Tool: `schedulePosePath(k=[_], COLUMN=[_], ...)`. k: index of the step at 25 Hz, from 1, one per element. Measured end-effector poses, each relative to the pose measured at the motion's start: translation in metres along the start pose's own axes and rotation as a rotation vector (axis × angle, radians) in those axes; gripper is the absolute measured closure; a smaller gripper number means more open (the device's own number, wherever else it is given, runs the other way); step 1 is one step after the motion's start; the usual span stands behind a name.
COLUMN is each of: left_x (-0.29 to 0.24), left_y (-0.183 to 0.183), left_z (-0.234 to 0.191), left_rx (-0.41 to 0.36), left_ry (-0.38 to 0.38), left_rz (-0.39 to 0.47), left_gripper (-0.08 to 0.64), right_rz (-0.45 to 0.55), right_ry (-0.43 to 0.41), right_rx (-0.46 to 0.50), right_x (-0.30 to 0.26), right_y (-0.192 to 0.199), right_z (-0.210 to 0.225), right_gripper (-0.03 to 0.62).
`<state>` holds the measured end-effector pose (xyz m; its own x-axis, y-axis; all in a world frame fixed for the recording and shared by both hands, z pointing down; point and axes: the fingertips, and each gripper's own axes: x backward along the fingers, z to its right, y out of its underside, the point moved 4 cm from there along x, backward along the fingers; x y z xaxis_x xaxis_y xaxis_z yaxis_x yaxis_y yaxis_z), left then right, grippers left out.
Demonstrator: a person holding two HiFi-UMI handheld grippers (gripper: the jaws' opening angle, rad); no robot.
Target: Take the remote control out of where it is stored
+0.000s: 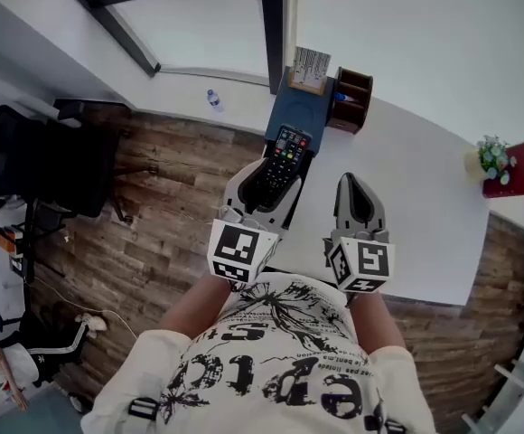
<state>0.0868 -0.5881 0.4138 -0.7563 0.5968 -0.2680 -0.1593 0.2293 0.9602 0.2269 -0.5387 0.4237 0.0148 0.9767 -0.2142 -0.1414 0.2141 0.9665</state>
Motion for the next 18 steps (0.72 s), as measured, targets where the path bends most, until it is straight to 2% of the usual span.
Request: schedulePosePath(k=[10, 14, 18], left_x=[0.069, 0.091, 0.106], left_y=[-0.071, -0.09, -0.094], left_z=[0.008, 0.011, 0.012], left_rx=[-0.069, -0.088, -0.11], left_ry=[0.03, 0.032, 0.03], left_rz=[0.335, 0.406, 0.426], left_gripper=[0.313, 0.313, 0.313], right_rz=[0.199, 0.256, 0.282], right_ry=[0.051, 0.073, 0.071], right_rx=[0.088, 0.146, 0.161], right_x=[0.048, 0.066, 0.08], right_y=[-0.057, -0.069, -0.074], right_z=[-0.048, -0.064, -0.077], right_gripper=[0.6, 0.6, 0.6])
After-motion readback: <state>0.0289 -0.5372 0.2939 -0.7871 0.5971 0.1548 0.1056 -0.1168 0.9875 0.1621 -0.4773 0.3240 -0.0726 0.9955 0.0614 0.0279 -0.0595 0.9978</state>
